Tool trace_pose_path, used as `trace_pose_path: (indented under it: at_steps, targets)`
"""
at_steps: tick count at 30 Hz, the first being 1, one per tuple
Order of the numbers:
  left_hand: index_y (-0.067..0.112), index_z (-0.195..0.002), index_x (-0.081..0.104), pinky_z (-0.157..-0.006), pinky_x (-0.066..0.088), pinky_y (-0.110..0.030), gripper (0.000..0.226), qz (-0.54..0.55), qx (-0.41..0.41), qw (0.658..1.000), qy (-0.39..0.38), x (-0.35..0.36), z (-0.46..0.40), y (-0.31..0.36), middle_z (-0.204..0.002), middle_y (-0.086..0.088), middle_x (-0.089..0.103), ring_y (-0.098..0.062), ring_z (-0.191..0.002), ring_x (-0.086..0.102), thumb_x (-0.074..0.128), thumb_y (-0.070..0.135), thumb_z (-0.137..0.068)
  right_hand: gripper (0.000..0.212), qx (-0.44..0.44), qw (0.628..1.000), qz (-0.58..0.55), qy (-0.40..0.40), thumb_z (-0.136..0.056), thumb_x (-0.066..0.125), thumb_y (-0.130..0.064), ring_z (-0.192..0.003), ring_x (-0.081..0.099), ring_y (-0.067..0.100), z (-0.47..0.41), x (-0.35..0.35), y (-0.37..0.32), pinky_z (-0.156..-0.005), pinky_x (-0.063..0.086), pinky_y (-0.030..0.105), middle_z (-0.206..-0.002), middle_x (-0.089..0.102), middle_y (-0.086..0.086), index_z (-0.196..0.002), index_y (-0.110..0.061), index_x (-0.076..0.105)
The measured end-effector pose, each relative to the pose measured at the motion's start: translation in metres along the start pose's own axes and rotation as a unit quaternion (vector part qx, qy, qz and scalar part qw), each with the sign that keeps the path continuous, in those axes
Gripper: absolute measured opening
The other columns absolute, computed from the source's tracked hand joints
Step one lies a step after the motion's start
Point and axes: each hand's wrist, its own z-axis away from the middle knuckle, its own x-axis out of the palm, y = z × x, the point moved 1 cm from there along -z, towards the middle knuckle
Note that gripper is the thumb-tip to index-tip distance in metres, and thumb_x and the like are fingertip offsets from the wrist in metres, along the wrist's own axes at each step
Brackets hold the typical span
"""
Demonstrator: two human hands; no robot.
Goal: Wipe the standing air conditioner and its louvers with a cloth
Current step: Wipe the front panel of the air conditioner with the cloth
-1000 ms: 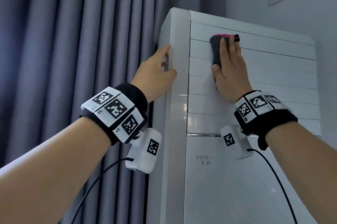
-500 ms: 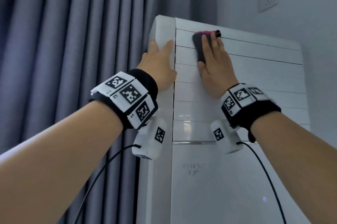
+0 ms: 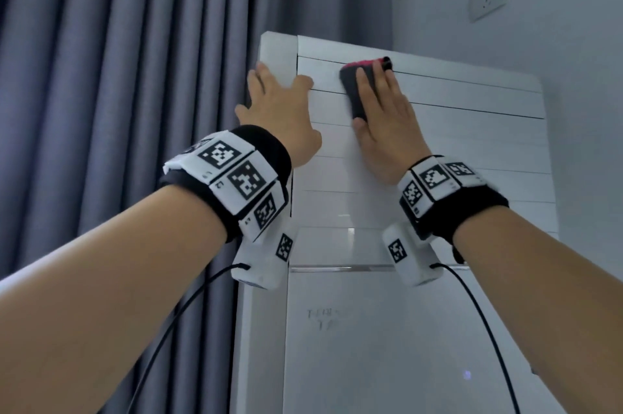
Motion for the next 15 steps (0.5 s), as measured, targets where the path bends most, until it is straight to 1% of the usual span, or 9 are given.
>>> trace_pose_path:
  at_steps: [3,5,7,9,11,13,15]
  targets:
    - [0.021,-0.131,0.033,-0.11,0.017,-0.053,0.058,-0.015,-0.022,1.0,0.007,0.004,-0.003,0.009,-0.154,-0.026,-0.005,-0.034,-0.144,-0.007,0.057,0.014,-0.079,0.063,0.052,0.998,0.022,-0.003,-0.095,0.037,-0.018,-0.144,-0.002,0.027,0.01,-0.01,0.047,-0.116,0.009,0.041,-0.156,-0.004,0.012,-0.147,-0.013,0.002]
    - [0.02,-0.131,0.032,-0.111,0.016,-0.053,0.059,-0.014,-0.035,0.999,0.01,0.006,-0.004,0.015,-0.154,-0.026,-0.006,-0.035,-0.144,-0.008,0.058,0.015,-0.078,0.063,0.086,0.996,0.03,-0.003,-0.094,0.037,-0.017,-0.144,-0.001,0.03,0.018,-0.018,0.079,-0.116,0.011,0.044,-0.156,-0.003,0.015,-0.147,-0.009,0.003]
    - [0.02,-0.132,0.033,-0.111,0.017,-0.052,0.062,-0.026,-0.028,0.999,0.018,0.007,-0.004,0.017,-0.155,-0.02,-0.008,-0.033,-0.144,-0.006,0.061,0.018,-0.077,0.061,0.12,0.992,0.036,-0.004,-0.095,0.036,-0.016,-0.143,-0.001,0.031,0.023,-0.025,0.101,-0.116,0.013,0.046,-0.156,-0.002,0.017,-0.146,-0.007,0.004]
    - [0.021,-0.136,0.034,-0.11,0.02,-0.052,0.063,-0.055,0.009,0.998,0.021,0.01,-0.005,0.023,-0.157,-0.011,-0.007,-0.029,-0.144,-0.002,0.06,0.023,-0.078,0.061,0.134,0.99,0.046,-0.004,-0.095,0.035,-0.017,-0.143,0.001,0.032,0.023,-0.027,0.11,-0.116,0.012,0.045,-0.155,-0.001,0.018,-0.146,-0.006,0.004]
    - [0.023,-0.139,0.034,-0.111,0.018,-0.052,0.063,-0.075,0.041,0.996,0.009,0.017,-0.004,0.038,-0.158,-0.006,-0.003,-0.027,-0.145,-0.001,0.056,0.027,-0.081,0.061,0.119,0.992,0.048,-0.004,-0.095,0.036,-0.016,-0.143,0.0,0.034,0.019,-0.026,0.104,-0.117,0.009,0.043,-0.155,-0.001,0.02,-0.146,-0.005,0.004]
    - [0.024,-0.141,0.031,-0.113,0.012,-0.053,0.064,-0.083,0.067,0.994,-0.009,0.029,-0.004,0.057,-0.159,-0.003,-0.003,-0.025,-0.145,-0.004,0.054,0.029,-0.082,0.062,0.064,0.997,0.04,-0.005,-0.094,0.037,-0.015,-0.143,-0.002,0.034,0.016,-0.023,0.091,-0.117,0.004,0.041,-0.155,-0.003,0.02,-0.146,-0.007,0.004]
    - [0.023,-0.145,0.026,-0.114,0.01,-0.053,0.068,-0.081,0.088,0.993,-0.025,0.043,-0.004,0.079,-0.159,0.0,-0.003,-0.022,-0.146,-0.005,0.053,0.031,-0.083,0.063,0.011,1.0,0.024,-0.01,-0.094,0.037,-0.016,-0.144,-0.004,0.029,0.018,-0.018,0.083,-0.116,0.002,0.038,-0.156,-0.005,0.014,-0.146,-0.012,0.002]
